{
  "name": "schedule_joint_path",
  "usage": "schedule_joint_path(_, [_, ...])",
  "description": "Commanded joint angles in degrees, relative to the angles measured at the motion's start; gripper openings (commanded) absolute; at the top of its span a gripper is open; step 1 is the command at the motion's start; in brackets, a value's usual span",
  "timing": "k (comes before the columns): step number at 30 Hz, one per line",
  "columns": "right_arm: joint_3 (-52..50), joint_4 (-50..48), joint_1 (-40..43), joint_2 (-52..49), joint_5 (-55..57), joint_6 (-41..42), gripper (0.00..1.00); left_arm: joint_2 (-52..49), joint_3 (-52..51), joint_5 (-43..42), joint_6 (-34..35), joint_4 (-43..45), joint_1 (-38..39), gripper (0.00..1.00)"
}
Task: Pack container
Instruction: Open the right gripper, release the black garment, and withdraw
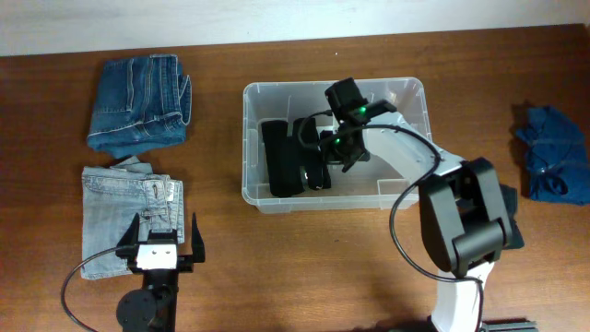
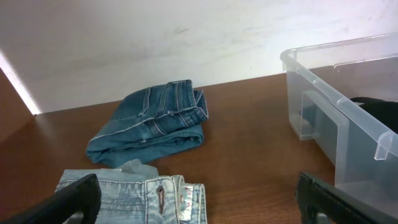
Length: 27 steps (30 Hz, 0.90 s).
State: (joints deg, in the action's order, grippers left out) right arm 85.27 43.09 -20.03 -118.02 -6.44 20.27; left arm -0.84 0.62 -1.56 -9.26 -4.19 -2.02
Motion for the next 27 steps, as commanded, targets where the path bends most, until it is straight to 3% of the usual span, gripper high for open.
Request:
schedule_joint_path(1, [-0.2, -0.48, -1.33, -0.48, 0.63, -0.55, 0.04, 0.55, -0.11, -0.63, -0.72, -0.39, -0.24, 0.99])
schedule_joint_path(21, [-0.2, -3.45, -3.19, -0.48, -12.24, 0.33, 0.04, 0.55, -0.11, -0.63, -0.72, -0.39, -0.24, 0.99])
schedule_joint_path(27, [0.17, -2.95, -3.1, -0.33, -12.2, 0.31, 0.1, 0.55, -0.11, -0.63, -0.72, -0.39, -0.24, 0.99])
